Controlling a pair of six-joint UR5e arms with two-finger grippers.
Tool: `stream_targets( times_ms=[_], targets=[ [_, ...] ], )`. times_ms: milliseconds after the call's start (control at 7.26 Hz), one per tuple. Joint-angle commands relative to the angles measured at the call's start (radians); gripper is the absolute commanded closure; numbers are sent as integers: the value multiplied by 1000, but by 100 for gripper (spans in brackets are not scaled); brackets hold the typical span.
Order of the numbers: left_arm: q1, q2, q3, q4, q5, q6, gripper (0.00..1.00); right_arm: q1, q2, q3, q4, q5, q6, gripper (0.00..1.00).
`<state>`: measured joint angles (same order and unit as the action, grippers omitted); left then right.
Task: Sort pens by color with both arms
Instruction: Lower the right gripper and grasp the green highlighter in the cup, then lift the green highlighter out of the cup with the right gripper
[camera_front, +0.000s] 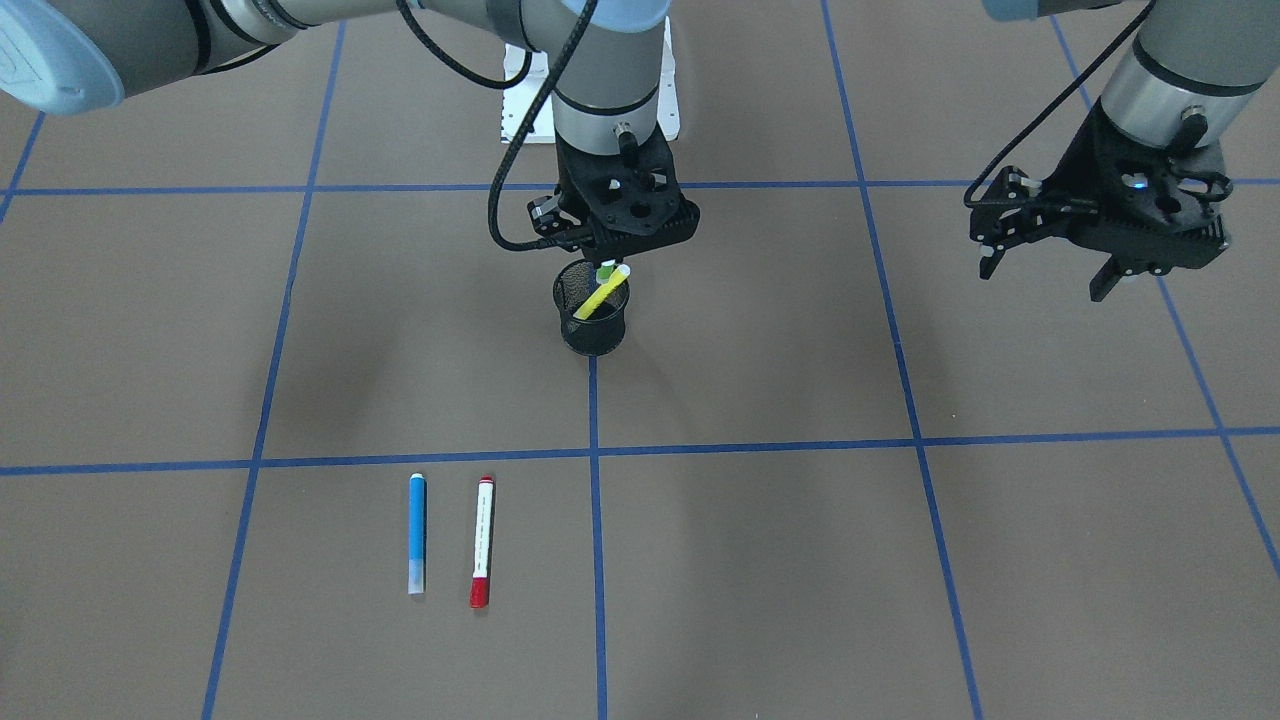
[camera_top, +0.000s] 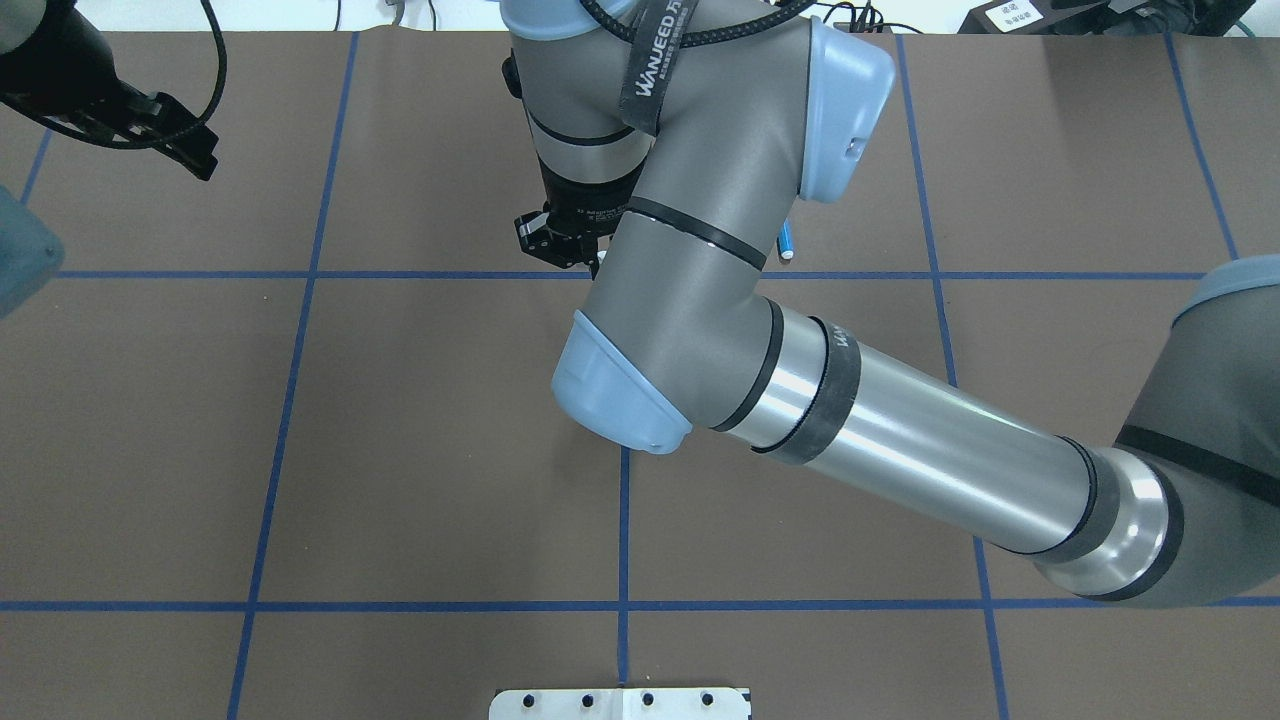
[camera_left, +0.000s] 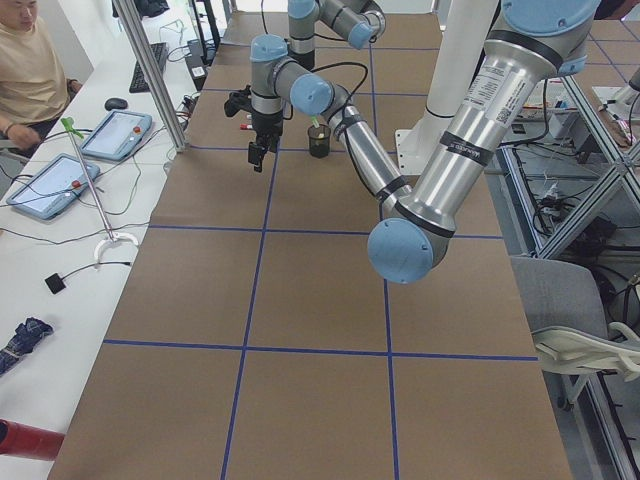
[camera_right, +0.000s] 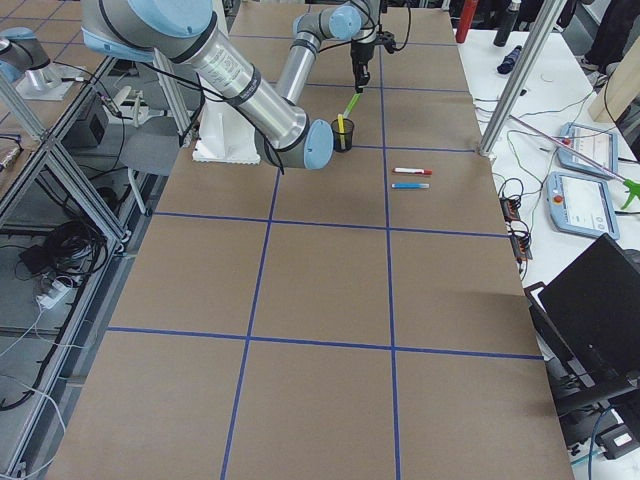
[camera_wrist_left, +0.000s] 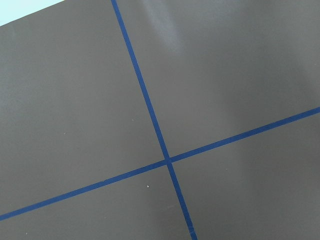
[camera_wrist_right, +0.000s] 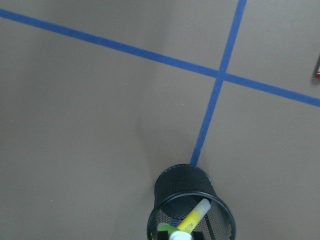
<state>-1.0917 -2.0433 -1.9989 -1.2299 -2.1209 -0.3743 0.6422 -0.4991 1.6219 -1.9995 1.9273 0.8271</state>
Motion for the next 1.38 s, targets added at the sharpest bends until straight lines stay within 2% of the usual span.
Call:
stream_targets(
  times_ms=[0, 275, 413, 551, 826, 964, 1239],
  targets=[
    [3, 0, 5, 0, -4, -5, 0, 8, 1, 23, 20, -179, 59, 100],
    [6, -1, 5, -5, -5, -47, 0, 8, -88, 7, 240, -304, 171, 100],
    [6, -1, 5, -6, -5, -49, 0, -5, -105, -6, 287, -406, 216, 100],
    [6, -1, 5, -7, -7, -49, 0, -33, -105, -57, 336, -516, 252, 100],
    [9, -1, 6, -8, -7, -49, 0, -94, -107, -277, 587, -766, 383, 100],
    [10, -1, 11, -8, -7, -49, 0, -119, -110, -321, 637, -871, 420, 100],
    [22, -1, 25, -13, -7, -49, 0, -153, -113, -373, 639, -1054, 487, 100]
  ],
)
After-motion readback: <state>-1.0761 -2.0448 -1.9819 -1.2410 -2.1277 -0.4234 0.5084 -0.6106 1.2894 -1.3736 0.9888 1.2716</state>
